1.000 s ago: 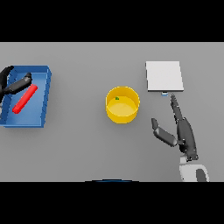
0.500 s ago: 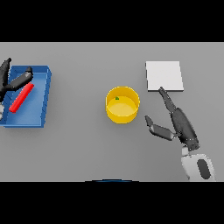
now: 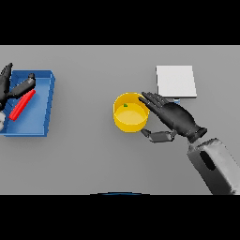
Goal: Pick up the red beaker and tilt it to pour out 1 green nut into yellow bowl. Pick up the yellow bowl and place it on the metallic measuring scale.
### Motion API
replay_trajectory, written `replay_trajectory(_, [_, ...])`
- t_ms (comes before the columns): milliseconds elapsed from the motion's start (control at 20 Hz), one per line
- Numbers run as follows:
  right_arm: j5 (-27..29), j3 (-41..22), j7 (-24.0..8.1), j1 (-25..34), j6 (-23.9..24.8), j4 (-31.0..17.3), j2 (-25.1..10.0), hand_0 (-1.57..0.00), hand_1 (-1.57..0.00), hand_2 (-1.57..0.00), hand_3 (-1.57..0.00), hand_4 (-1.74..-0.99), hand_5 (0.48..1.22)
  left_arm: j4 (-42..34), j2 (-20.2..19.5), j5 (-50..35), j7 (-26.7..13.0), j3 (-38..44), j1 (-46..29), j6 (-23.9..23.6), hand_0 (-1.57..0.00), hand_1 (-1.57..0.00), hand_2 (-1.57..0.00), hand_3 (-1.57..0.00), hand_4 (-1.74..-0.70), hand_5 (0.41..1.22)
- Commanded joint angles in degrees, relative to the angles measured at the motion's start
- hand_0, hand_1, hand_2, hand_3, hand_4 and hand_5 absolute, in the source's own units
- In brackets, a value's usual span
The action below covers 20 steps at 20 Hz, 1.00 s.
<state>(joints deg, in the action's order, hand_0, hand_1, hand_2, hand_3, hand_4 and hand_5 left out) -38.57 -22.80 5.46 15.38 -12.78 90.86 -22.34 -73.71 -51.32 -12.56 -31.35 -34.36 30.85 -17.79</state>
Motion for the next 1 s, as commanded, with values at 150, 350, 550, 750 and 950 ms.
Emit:
replay_trajectory(150, [-1.61,-2.73,0.32,5.93,-3.85,-4.44,-0.18,0.00,0.00,0.00,0.00,-1.274,0.656,0.42,0.43,-0.20,-0.75,-0.27,1.10,0.94,0.00,0.00,0.00,0.00,-0.80,0.723])
replay_trajectory(350, [-3.18,-5.69,2.47,10.74,-7.29,-8.42,-0.57,0.00,0.00,0.00,0.00,-1.269,0.683,0.05,-0.39,-0.27,0.64,-0.07,0.11,0.97,0.00,0.00,0.00,0.00,-0.80,0.717])
replay_trajectory(550, [-4.07,-7.99,4.11,14.51,-8.99,-13.93,0.94,0.00,0.00,0.00,0.00,-1.246,0.686,0.38,-0.04,-0.11,0.44,-0.11,0.48,0.66,0.00,0.00,0.00,0.00,-0.79,0.723])
replay_trajectory(750, [-4.78,-9.84,4.89,16.43,-11.15,-17.02,1.42,0.00,0.00,0.00,0.00,-1.260,0.679,1.72,0.26,-0.01,0.81,-0.10,1.30,1.53,0.00,0.00,0.00,0.00,-0.80,0.733])
replay_trajectory(950, [-6.13,-11.51,4.64,17.54,-12.06,-19.76,1.85,0.00,0.00,0.00,0.00,-1.295,0.671,2.62,0.33,-0.17,1.29,0.31,1.88,1.87,0.00,0.00,0.00,0.00,-0.80,0.735])
